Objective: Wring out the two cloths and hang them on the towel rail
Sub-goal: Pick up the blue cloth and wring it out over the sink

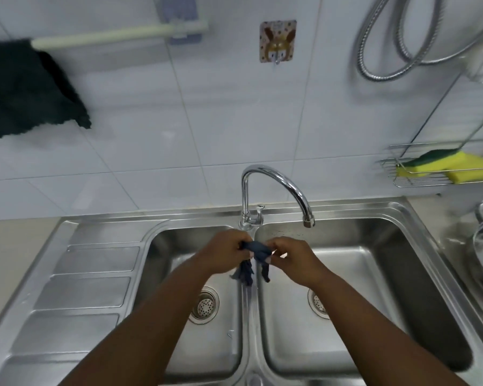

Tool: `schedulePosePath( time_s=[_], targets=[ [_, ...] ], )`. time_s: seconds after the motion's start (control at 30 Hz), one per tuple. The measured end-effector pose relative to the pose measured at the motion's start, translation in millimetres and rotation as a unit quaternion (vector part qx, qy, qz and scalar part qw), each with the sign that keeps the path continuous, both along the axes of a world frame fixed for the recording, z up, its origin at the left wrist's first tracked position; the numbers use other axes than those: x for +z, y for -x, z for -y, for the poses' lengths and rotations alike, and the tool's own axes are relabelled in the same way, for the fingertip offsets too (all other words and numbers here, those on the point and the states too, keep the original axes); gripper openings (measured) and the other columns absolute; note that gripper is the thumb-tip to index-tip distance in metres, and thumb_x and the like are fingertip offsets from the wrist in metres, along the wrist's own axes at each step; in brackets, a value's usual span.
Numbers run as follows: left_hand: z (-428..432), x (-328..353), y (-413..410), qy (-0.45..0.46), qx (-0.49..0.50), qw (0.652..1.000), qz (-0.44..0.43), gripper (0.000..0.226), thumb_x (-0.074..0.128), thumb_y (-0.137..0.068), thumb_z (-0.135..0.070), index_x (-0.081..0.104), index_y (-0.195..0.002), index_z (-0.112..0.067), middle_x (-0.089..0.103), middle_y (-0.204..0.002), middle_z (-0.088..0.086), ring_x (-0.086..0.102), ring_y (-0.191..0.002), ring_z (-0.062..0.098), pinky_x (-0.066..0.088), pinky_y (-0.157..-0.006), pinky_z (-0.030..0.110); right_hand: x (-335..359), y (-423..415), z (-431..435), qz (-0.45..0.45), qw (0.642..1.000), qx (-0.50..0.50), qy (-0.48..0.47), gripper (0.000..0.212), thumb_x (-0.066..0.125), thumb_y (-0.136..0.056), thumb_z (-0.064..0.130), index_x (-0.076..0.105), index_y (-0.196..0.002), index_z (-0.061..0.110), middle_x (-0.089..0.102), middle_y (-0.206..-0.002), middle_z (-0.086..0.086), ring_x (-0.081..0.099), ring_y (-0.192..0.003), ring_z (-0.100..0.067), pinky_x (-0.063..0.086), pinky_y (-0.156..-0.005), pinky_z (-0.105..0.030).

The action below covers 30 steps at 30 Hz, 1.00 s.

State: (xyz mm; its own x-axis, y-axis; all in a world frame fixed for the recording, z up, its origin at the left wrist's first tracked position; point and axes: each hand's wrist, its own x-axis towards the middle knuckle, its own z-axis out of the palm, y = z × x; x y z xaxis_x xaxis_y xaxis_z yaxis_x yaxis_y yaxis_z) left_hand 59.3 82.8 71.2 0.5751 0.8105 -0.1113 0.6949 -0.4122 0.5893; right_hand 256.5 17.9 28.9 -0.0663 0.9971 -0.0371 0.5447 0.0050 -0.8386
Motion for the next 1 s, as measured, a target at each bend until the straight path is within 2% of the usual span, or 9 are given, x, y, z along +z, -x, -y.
schedulePosePath(
  time_s=[0.2,0.3,0.43,0.53,0.67,0.73,0.83,0.9,1.0],
  targets=[
    [33.5,51.7,-27.4,0.065,0.091,0.980,0.162,0.032,0.080,-0.069,-0.007,0.070,-0.097,-0.021,0.062,-0.075,-0.006,0.055,-0.057,-0.004,0.047,-0.059,0.010,37.3,-21.3,28.9,-0.014,0.999,-0.016,-0.026,0.029,0.070,-0.085,0.008,0.070,-0.093,0.036,0.072,-0.090,0.008,0.065,-0.081,-0.006,0.050,-0.074,-0.016],
    [51.8,64.6,-46.5,0.071,0.133,0.963,0.224,0.037,0.083,-0.065,-0.006,0.071,-0.095,-0.025,0.063,-0.072,-0.003,0.056,-0.056,0.001,0.052,-0.061,0.017,46.0,-30.0,46.3,-0.032,0.999,-0.026,-0.028,0.039,0.070,-0.085,0.008,0.065,-0.088,0.046,0.072,-0.087,0.013,0.065,-0.080,-0.002,0.049,-0.073,-0.013],
    [74.1,67.3,-71.4,0.073,0.168,0.950,0.254,0.039,0.083,-0.065,-0.009,0.070,-0.095,-0.030,0.067,-0.071,-0.008,0.062,-0.058,-0.001,0.056,-0.064,0.019,48.3,-39.4,66.0,-0.066,0.997,-0.026,-0.012,0.029,0.070,-0.084,0.007,0.069,-0.086,0.035,0.073,-0.085,0.004,0.065,-0.076,-0.009,0.056,-0.075,-0.029],
    [86.8,63.8,-87.5,0.072,0.200,0.939,0.270,0.033,0.081,-0.066,-0.009,0.071,-0.093,-0.027,0.067,-0.073,-0.006,0.063,-0.062,-0.001,0.055,-0.065,0.020,47.9,-43.4,83.4,-0.141,0.989,-0.003,0.041,0.028,0.067,-0.083,0.011,0.069,-0.101,0.032,0.072,-0.096,0.004,0.067,-0.081,-0.019,0.059,-0.069,-0.029],
    [93.5,61.7,-98.3,0.107,0.235,0.918,0.300,0.026,0.079,-0.072,-0.011,0.070,-0.092,-0.024,0.070,-0.078,0.002,0.069,-0.070,0.010,0.056,-0.066,0.026,42.4,-45.3,99.7,-0.158,0.985,-0.013,0.064,0.057,0.079,-0.070,0.040,0.055,-0.122,0.045,0.069,-0.110,0.010,0.067,-0.076,-0.012,0.053,-0.066,-0.021],
    [96.3,61.4,-103.1,0.142,0.240,0.902,0.329,0.026,0.077,-0.075,-0.006,0.070,-0.096,-0.019,0.069,-0.073,0.000,0.068,-0.066,0.008,0.054,-0.060,0.023,40.5,-45.0,101.3,-0.155,0.985,-0.047,0.060,0.059,0.081,-0.070,0.032,0.055,-0.122,0.040,0.070,-0.100,0.005,0.067,-0.072,-0.011,0.053,-0.061,-0.020],
    [101.5,61.4,-105.9,0.186,0.237,0.877,0.374,0.028,0.071,-0.079,0.003,0.067,-0.101,-0.014,0.068,-0.060,-0.007,0.066,-0.056,0.005,0.051,-0.051,0.017,42.5,-52.6,99.3,-0.136,0.986,-0.081,0.048,0.037,0.070,-0.080,0.009,0.060,-0.103,0.036,0.070,-0.081,0.001,0.066,-0.057,-0.008,0.055,-0.053,-0.026],
    [103.5,58.7,-100.3,0.205,0.233,0.868,0.387,0.033,0.069,-0.081,0.005,0.066,-0.105,-0.017,0.065,-0.065,0.000,0.066,-0.059,0.015,0.055,-0.052,0.022,46.2,-66.1,97.1,-0.165,0.981,-0.091,0.047,0.031,0.066,-0.082,0.000,0.063,-0.087,0.031,0.071,-0.073,-0.004,0.066,-0.050,-0.014,0.054,-0.048,-0.030],
    [106.1,49.5,-87.2,0.227,0.208,0.884,0.351,0.048,0.066,-0.081,0.009,0.062,-0.118,-0.021,0.057,-0.070,0.010,0.066,-0.063,0.025,0.059,-0.057,0.029,58.8,-90.2,93.0,-0.248,0.961,-0.095,0.080,0.023,0.068,-0.082,-0.007,0.069,-0.088,0.015,0.073,-0.069,-0.013,0.065,-0.049,-0.025,0.055,-0.048,-0.032]
  ],
)
